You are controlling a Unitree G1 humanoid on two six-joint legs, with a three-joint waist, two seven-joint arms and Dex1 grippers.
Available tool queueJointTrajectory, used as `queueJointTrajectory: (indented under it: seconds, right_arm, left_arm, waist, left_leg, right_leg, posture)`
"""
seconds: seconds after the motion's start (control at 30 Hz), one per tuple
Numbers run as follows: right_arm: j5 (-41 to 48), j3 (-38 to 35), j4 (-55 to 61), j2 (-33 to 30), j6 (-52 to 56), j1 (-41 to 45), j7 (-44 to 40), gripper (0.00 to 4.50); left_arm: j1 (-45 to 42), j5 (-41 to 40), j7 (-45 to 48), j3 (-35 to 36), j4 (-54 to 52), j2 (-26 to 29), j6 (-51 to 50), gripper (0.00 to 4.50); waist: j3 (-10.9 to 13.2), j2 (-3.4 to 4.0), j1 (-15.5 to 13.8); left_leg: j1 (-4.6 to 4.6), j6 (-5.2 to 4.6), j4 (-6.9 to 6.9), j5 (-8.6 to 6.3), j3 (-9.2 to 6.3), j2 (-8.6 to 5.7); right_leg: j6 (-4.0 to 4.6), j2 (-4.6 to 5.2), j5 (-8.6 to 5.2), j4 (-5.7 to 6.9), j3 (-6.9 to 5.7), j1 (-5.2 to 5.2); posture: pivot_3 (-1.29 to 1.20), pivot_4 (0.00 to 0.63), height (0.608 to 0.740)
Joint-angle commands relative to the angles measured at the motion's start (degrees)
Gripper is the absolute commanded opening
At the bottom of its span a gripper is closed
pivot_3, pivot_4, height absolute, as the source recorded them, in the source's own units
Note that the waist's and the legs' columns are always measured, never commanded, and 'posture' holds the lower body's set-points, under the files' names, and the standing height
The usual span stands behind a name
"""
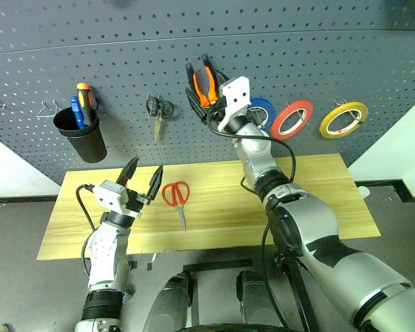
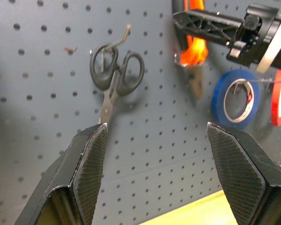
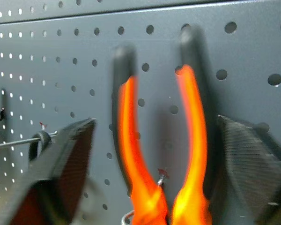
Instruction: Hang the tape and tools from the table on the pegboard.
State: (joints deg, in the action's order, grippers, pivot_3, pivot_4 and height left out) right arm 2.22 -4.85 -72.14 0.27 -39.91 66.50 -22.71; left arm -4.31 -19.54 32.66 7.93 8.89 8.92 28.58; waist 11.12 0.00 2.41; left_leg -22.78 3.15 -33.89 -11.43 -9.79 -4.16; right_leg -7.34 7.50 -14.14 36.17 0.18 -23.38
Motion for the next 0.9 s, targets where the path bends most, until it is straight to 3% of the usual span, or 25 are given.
queueJointTrajectory:
  seconds: [0.03, 0.33, 0.5, 0.6, 0.7, 0.83, 0.9]
  right_arm:
    - [-0.1, -0.6, 1.8, -0.8, -1.9, 0.1, 0.6, 4.47]
    - [-3.6, 0.9, 10.9, -6.0, -10.6, -7.3, 4.0, 4.47]
    - [0.5, 2.6, 28.4, -11.0, -6.8, -18.4, -3.2, 4.47]
    - [4.7, 5.0, 41.7, -14.6, 0.6, -26.0, -10.0, 4.47]
    - [9.2, 7.6, 56.8, -20.3, 9.8, -34.6, -17.5, 4.47]
    - [18.2, 11.7, 75.5, -32.5, 31.6, -48.1, -29.5, 4.47]
    - [21.1, 12.2, 79.5, -36.8, 37.4, -52.9, -33.6, 4.50]
  left_arm:
    - [-0.8, -1.7, 1.3, 0.2, -1.2, 0.5, 1.0, 3.55]
    - [-2.5, -0.2, 1.6, 0.8, 1.3, 1.5, 1.3, 3.55]
    - [-0.3, 3.5, -1.0, 0.4, 0.9, 3.8, -1.4, 3.55]
    - [1.5, 5.9, -3.7, -0.3, -0.1, 4.7, -6.2, 3.55]
    - [2.8, 10.1, -9.5, -2.2, -2.1, 4.8, -18.5, 3.55]
    - [1.1, 18.0, -21.1, -6.9, -6.4, 1.0, -40.5, 3.55]
    - [-0.8, 19.5, -24.6, -8.9, -7.8, -1.6, -52.0, 3.88]
  waist:
    - [0.0, 0.00, 0.0]
    - [0.0, -0.04, -0.1]
    - [-0.1, -0.07, 0.0]
    - [-0.1, -0.07, 0.4]
    - [-0.1, -0.06, 0.1]
    - [-0.1, -0.11, -0.6]
    - [-0.1, -0.22, -1.3]
  left_leg:
    - [0.00, 0.06, 0.00, 0.04, 0.00, 0.00]
    - [-0.03, 0.18, 0.01, 0.11, 0.01, 0.00]
    - [-0.06, 0.19, 0.01, 0.12, 0.04, 0.00]
    - [-0.01, 0.19, 0.00, 0.12, 0.13, 0.02]
    - [0.07, 0.19, -0.01, 0.11, 0.19, 0.07]
    - [-0.04, 0.20, -0.25, 0.10, 0.20, 0.02]
    - [-0.11, 0.20, -0.34, 0.10, 0.23, -0.02]
  right_leg:
    - [0.02, 0.00, 0.01, 0.00, 0.00, 0.00]
    - [0.01, -0.01, 0.04, -0.04, 0.00, 0.01]
    - [-0.02, 0.00, 0.03, -0.07, 0.02, 0.02]
    - [-0.02, 0.00, 0.03, -0.02, 0.12, 0.00]
    - [-0.03, -0.04, 0.03, -0.02, 0.18, 0.05]
    - [-0.24, 0.03, -0.10, -0.08, 0.19, 0.13]
    - [-0.28, 0.10, -0.14, -0.12, 0.17, 0.15]
  posture:
    - [0.04, 0.160, 0.740]
    - [0.03, 0.131, 0.740]
    - [-0.01, 0.127, 0.740]
    - [-0.03, 0.128, 0.740]
    - [-0.04, 0.131, 0.740]
    - [-0.05, 0.133, 0.740]
    - [-0.06, 0.135, 0.740]
